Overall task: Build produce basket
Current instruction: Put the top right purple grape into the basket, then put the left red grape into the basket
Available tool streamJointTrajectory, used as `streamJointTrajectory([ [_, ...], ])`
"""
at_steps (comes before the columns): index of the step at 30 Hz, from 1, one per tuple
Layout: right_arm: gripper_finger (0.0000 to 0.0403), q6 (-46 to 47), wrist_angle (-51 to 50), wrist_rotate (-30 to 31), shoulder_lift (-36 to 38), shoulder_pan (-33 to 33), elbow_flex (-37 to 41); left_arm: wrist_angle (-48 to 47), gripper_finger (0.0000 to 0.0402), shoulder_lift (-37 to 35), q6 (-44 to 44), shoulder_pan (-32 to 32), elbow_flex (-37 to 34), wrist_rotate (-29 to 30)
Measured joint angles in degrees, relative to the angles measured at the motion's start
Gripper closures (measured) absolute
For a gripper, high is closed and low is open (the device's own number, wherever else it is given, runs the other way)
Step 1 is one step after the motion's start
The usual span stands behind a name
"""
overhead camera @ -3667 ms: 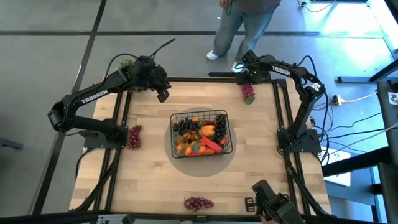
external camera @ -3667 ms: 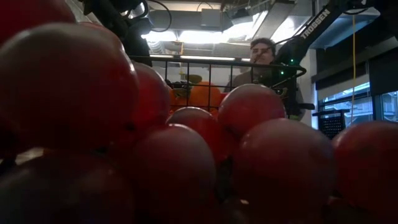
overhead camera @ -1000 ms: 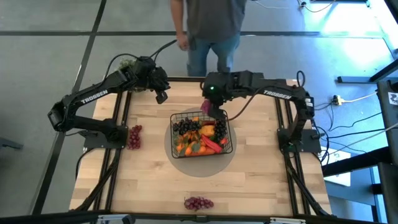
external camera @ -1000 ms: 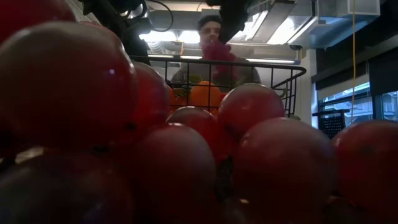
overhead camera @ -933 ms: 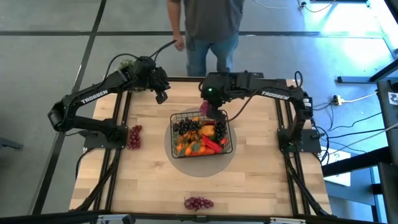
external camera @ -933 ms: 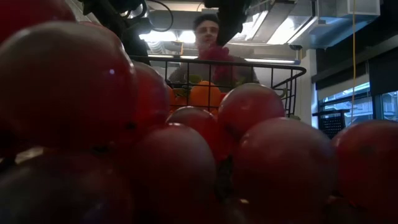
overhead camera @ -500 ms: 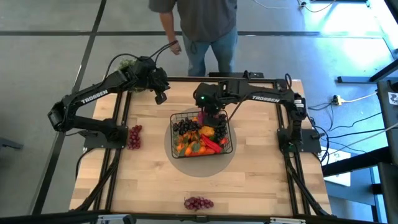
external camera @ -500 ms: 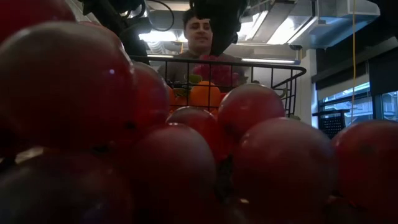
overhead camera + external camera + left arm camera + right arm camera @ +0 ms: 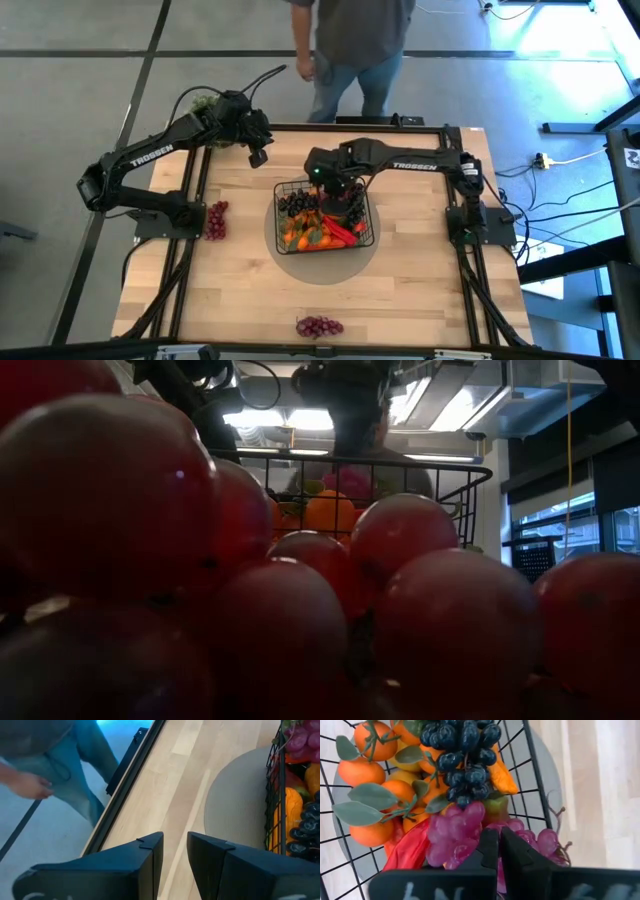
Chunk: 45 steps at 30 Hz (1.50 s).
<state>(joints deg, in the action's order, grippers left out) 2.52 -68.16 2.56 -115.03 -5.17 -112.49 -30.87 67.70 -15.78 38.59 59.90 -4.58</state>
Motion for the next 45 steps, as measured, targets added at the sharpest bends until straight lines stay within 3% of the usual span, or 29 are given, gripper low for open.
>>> streamJointTrajectory([
  [17, 0.0393, 1.7, -1.2, -1.2, -1.7, -0.3, 0.0, 0.0, 0.0328, 0.0, 0.1, 0.0, 0.0, -1.1],
  [31, 0.0307, 1.5, -1.4, -1.2, -1.7, -0.3, 0.0, -0.5, 0.0328, 0.0, 0.1, 0.0, 0.0, -1.1],
  [39, 0.0302, -1.4, -1.4, -1.2, -1.4, -0.3, 0.0, -4.9, 0.0328, -0.2, 0.7, 0.0, 0.0, -1.1],
  [45, 0.0303, -1.7, -2.1, -1.2, -1.3, -0.3, 0.0, -11.4, 0.0328, -2.7, 6.8, 0.0, 0.0, -1.0],
])
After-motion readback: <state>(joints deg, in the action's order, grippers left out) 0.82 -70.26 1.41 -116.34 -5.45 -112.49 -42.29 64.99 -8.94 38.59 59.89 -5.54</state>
